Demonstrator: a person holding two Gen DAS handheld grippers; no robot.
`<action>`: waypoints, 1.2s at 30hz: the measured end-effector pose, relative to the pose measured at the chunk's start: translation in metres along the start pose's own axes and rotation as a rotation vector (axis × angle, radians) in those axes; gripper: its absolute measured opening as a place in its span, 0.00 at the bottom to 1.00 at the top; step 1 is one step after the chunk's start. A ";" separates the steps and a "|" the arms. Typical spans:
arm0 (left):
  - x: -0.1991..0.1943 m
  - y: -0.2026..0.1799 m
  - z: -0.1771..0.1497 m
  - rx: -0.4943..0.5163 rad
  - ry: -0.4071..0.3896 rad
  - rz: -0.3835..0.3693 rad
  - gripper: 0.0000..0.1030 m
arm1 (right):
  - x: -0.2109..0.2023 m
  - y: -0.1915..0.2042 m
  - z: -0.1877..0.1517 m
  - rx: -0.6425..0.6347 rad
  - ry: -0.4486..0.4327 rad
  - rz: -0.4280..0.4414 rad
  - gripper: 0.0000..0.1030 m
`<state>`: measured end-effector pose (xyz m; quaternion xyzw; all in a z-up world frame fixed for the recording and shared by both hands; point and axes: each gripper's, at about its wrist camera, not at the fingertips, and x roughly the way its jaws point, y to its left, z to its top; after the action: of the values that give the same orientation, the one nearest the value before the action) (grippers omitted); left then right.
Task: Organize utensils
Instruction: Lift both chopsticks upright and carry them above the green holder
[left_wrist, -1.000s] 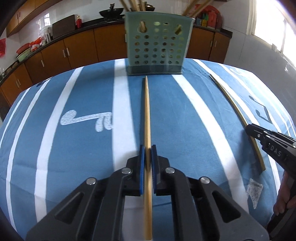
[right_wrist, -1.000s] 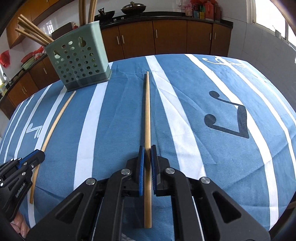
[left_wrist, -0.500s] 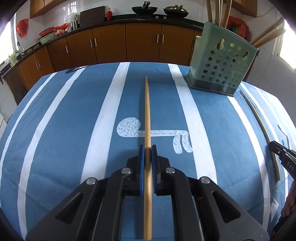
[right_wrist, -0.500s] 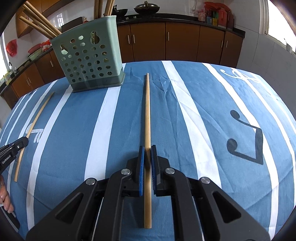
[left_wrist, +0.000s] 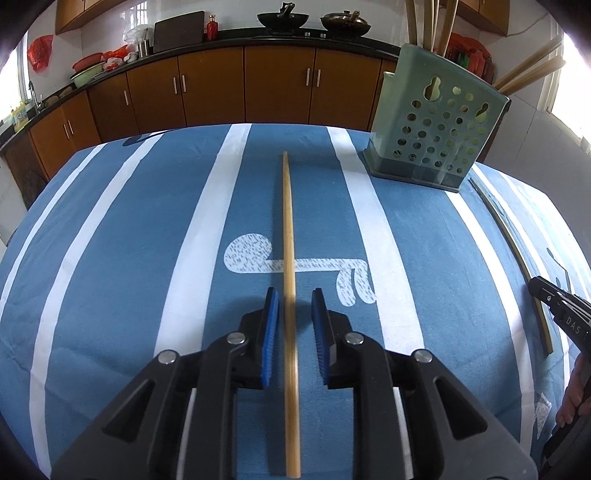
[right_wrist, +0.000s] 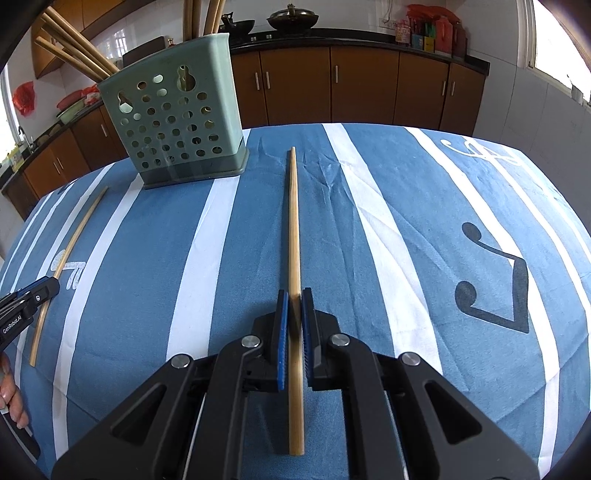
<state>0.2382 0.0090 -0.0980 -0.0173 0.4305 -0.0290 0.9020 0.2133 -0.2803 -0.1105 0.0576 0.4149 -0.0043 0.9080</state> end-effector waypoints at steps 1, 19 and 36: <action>0.000 0.000 0.000 -0.003 0.000 -0.003 0.20 | 0.000 0.000 0.000 0.001 0.000 0.001 0.08; -0.019 -0.005 -0.026 0.058 0.010 0.021 0.08 | -0.012 -0.002 -0.011 -0.015 0.000 -0.001 0.08; -0.093 0.013 0.025 -0.008 -0.198 -0.029 0.07 | -0.096 -0.018 0.031 0.074 -0.272 0.053 0.08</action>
<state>0.1997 0.0282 -0.0105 -0.0300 0.3390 -0.0385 0.9395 0.1726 -0.3058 -0.0200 0.1010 0.2856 -0.0032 0.9530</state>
